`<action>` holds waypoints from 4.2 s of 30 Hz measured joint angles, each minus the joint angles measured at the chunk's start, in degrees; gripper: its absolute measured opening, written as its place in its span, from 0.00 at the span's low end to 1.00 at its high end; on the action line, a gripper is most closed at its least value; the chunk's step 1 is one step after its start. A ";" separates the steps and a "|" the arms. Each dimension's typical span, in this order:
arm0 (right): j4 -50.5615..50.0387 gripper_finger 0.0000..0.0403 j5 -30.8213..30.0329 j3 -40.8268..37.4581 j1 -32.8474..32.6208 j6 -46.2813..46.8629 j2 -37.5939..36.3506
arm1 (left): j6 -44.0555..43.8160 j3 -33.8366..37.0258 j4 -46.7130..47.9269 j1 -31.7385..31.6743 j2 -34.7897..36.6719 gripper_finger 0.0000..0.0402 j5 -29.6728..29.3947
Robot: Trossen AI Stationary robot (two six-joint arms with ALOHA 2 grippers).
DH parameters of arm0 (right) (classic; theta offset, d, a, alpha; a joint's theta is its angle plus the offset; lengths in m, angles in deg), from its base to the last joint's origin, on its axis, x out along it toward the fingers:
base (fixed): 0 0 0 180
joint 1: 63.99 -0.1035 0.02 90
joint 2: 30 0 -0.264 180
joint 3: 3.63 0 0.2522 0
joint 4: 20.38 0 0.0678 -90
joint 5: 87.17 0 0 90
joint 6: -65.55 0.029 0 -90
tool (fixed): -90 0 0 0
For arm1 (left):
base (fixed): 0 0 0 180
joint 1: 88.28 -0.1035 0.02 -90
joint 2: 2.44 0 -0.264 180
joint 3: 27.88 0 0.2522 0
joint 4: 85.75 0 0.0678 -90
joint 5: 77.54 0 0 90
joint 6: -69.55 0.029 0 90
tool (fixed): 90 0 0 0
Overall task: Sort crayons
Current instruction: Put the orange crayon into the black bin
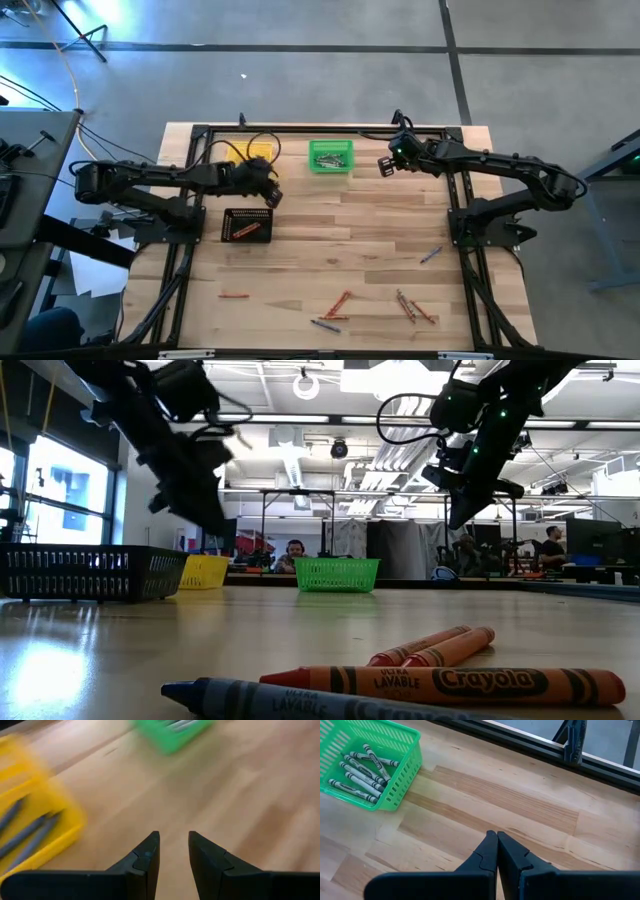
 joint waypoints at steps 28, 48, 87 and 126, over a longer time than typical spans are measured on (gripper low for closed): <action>8.14 0.00 23.62 0.09 1.74 -5.88 0.02 | 0.14 0.00 -24.71 14.23 0.00 0.23 5.39; -5.73 0.00 39.97 0.07 -21.30 -7.26 0.02 | -3.13 0.00 -25.11 19.72 -1.15 0.23 -1.78; -11.89 0.00 30.43 0.00 -25.50 1.18 0.02 | -28.81 -5.22 1.36 49.32 -12.72 0.11 40.97; -11.26 0.00 25.03 0.00 -25.49 -2.00 0.02 | -32.16 -6.64 5.49 55.37 -18.40 0.23 23.74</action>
